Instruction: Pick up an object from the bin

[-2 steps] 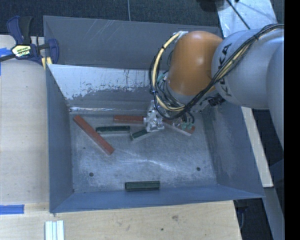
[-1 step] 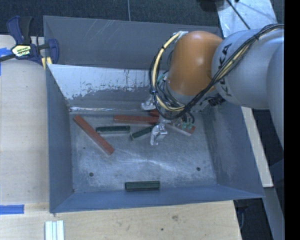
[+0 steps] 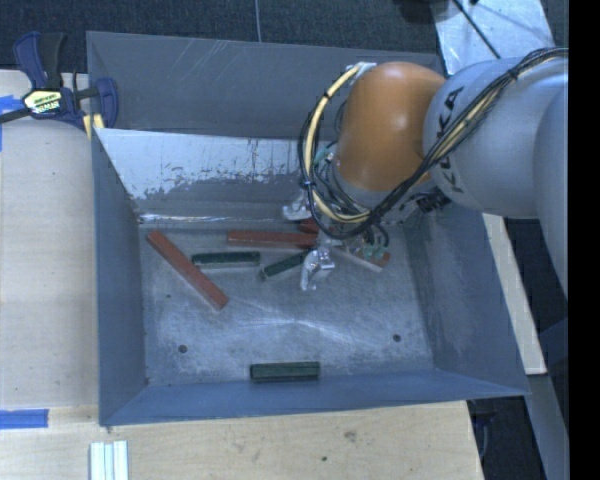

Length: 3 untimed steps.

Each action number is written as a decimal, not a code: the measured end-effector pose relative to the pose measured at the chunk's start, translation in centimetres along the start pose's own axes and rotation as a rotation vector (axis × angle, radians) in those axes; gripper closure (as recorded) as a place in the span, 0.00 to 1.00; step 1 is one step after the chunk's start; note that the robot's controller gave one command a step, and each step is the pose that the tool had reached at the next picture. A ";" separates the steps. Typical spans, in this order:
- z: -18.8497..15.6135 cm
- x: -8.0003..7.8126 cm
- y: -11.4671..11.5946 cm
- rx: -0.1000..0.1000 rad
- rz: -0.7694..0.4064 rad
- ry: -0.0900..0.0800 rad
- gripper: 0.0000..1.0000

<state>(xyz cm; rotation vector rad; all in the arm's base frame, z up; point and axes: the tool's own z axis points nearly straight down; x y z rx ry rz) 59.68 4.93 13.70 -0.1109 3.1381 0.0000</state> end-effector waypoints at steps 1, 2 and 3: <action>5.8 -2.1 0.1 -0.001 -0.058 -0.021 1.00; 5.8 -2.1 0.1 0.000 -0.059 -0.021 1.00; -10.8 -3.3 0.2 0.000 -0.039 -0.008 1.00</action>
Offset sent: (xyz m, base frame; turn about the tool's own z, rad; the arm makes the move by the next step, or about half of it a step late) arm 0.0000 0.0000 0.0000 0.0000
